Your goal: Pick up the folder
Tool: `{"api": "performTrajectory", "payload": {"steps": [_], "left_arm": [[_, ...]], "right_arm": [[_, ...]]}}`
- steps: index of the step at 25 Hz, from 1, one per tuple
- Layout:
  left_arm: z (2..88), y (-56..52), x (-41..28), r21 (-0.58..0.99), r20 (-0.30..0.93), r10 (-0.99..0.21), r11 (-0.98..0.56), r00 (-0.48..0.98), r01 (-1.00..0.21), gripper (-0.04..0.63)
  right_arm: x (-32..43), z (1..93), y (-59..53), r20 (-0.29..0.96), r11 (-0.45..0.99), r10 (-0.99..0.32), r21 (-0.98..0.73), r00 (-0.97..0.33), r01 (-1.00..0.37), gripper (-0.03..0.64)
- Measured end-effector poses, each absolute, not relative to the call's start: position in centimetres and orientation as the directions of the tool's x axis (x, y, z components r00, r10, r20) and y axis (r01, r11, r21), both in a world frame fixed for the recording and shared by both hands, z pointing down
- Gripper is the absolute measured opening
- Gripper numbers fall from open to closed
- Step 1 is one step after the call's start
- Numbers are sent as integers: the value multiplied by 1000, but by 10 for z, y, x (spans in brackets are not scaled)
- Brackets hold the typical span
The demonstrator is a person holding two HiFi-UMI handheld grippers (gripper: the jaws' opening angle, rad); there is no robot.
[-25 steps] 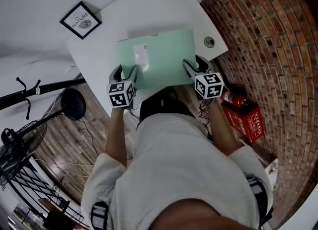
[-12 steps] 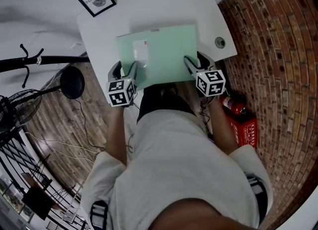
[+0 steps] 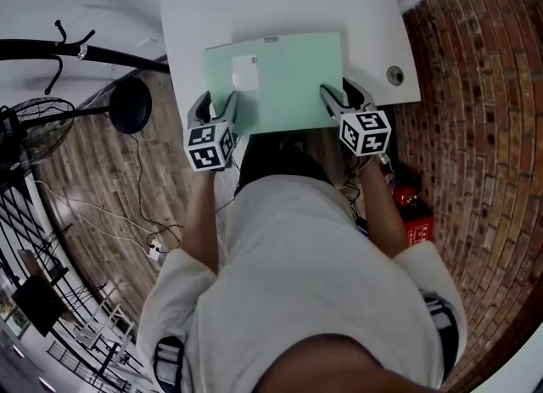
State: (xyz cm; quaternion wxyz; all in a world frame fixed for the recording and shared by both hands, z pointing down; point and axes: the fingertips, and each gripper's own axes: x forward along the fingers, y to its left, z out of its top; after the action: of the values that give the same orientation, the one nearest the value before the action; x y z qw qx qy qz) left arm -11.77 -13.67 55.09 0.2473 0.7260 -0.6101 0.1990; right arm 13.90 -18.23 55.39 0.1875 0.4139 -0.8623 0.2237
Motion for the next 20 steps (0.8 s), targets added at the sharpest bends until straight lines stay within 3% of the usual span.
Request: {"api": "performTrajectory", "payload": {"steps": [20], "left_arm": [[497,-166,-139,160,520,-834,-118,185,-980,259]], "right_arm": [[116,512,-212,403,588,-668,-229,-625,-776,221]]}}
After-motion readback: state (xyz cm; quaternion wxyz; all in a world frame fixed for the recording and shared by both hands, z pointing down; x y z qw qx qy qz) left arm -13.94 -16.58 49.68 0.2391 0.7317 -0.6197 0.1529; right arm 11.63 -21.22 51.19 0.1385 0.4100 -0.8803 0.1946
